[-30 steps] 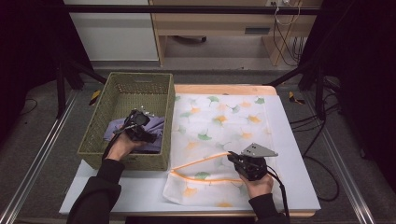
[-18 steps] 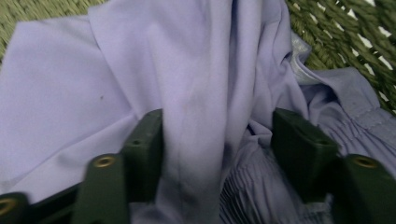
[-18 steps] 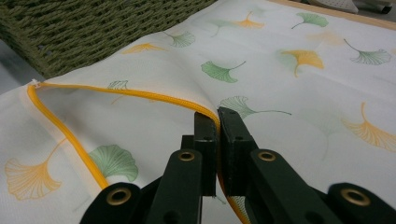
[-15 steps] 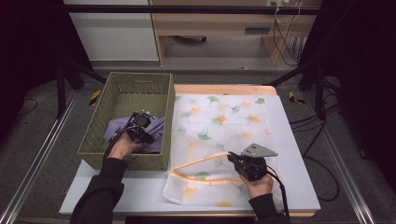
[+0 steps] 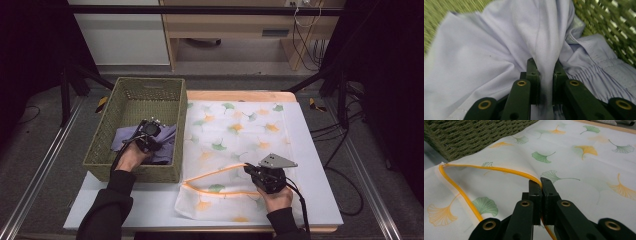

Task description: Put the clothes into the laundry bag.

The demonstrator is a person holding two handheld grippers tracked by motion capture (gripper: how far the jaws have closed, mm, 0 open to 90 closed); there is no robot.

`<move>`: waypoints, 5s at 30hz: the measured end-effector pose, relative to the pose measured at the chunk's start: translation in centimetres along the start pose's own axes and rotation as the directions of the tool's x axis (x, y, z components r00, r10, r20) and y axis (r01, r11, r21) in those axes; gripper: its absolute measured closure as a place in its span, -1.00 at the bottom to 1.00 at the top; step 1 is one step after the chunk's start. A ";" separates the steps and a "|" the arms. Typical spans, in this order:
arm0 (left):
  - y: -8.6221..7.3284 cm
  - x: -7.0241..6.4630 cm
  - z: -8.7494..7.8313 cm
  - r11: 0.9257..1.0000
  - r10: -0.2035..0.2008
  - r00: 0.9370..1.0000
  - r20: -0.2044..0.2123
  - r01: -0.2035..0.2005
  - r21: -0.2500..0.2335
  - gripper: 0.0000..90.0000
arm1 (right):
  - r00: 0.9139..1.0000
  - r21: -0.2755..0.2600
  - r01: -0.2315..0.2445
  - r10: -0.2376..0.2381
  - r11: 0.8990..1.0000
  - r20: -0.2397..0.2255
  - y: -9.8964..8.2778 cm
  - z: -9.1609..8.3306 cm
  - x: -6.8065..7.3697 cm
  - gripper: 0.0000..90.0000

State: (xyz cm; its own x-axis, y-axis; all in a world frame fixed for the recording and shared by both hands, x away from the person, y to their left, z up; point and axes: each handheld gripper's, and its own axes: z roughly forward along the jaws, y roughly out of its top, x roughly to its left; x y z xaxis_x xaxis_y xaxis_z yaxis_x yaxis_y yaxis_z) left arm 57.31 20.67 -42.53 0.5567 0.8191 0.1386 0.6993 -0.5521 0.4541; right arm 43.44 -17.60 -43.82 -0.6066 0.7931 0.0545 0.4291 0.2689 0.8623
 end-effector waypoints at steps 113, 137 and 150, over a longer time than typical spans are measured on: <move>0.0 -8.2 -28.2 0.413 0.031 0.999 -0.009 -0.021 -0.911 0.84 | 1.000 0.018 -0.023 0.023 1.000 0.009 0.0 0.5 -0.6 0.96; -0.9 -15.7 -24.6 0.456 0.240 0.965 0.104 -0.018 -0.890 0.84 | 0.997 0.040 -0.073 0.072 0.997 0.030 -0.2 2.1 -2.0 0.96; -3.2 -18.2 -19.5 0.527 0.296 0.940 0.172 -0.010 -0.850 0.84 | 0.995 0.025 -0.095 0.094 0.995 0.034 -0.5 2.0 -2.5 0.96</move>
State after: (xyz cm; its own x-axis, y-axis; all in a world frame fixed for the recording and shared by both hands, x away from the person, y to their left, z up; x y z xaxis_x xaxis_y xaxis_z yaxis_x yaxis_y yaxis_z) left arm 36.18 10.57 -29.30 0.8069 0.5798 0.1132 -0.0183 -0.1671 0.9858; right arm 46.08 -18.63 -45.40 -0.5402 0.8331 0.1185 0.5012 0.2055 0.8406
